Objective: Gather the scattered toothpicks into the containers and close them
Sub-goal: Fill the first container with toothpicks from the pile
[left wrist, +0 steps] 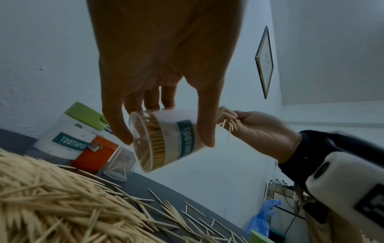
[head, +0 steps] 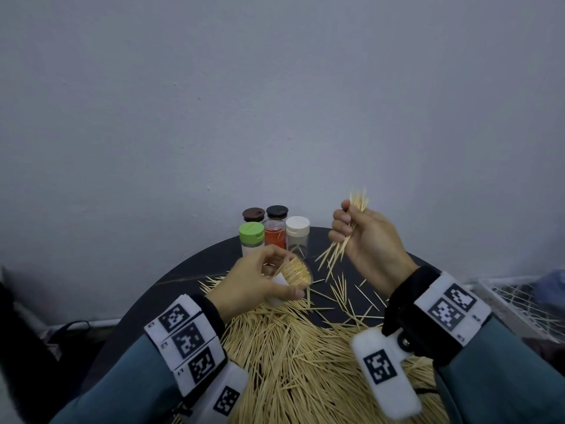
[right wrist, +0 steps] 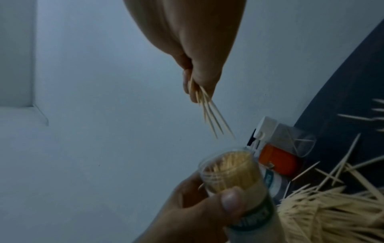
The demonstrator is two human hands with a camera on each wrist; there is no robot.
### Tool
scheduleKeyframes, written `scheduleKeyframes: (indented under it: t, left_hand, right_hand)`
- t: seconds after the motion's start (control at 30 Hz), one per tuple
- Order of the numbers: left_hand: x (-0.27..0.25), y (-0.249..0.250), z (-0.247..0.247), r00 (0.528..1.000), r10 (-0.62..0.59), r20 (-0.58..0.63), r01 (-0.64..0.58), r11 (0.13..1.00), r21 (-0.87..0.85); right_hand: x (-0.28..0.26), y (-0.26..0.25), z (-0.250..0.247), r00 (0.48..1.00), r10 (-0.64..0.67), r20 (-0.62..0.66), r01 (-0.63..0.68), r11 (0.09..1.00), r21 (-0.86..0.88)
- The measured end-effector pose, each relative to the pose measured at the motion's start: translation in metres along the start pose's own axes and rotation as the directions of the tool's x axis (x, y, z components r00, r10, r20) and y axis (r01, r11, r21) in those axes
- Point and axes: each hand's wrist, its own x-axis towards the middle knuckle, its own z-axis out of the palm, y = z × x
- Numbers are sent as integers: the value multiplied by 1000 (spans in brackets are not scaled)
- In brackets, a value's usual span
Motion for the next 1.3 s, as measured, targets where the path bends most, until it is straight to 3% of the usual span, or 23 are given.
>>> scheduleKeyframes:
  t: [0.17, 0.33, 0.57, 0.73, 0.9, 1.13, 1.3]
  left_hand:
    - [-3, 4, 7, 993, 16, 116, -25, 997, 69]
    - [-3, 5, 10, 992, 13, 122, -11, 1000, -15]
    - [-1, 2, 9, 990, -20, 138, 40, 989, -142]
    - [-3, 9, 9, 991, -16, 130, 43, 977, -210]
    - [-4, 9, 8, 993, -21, 112, 50, 963, -266]
    - [-4, 9, 5, 994, 20, 110, 11, 961, -278]
    - [-5, 10, 6, 994, -21, 110, 46, 971, -234]
  right_hand:
    - [-5, 15, 6, 1000, 23, 3, -24, 999, 32]
    - [-12, 32, 5, 999, 53, -8, -53, 998, -41]
    - [-20, 36, 8, 993, -52, 101, 82, 946, -313]
    - [-26, 36, 8, 982, -98, 161, 156, 903, -400]
    - [-33, 40, 7, 968, -36, 248, 145, 888, -436]
    - [-28, 38, 2, 971, -7, 241, 130, 856, -501]
    - [-27, 42, -2, 962, 46, 268, 122, 809, -575]
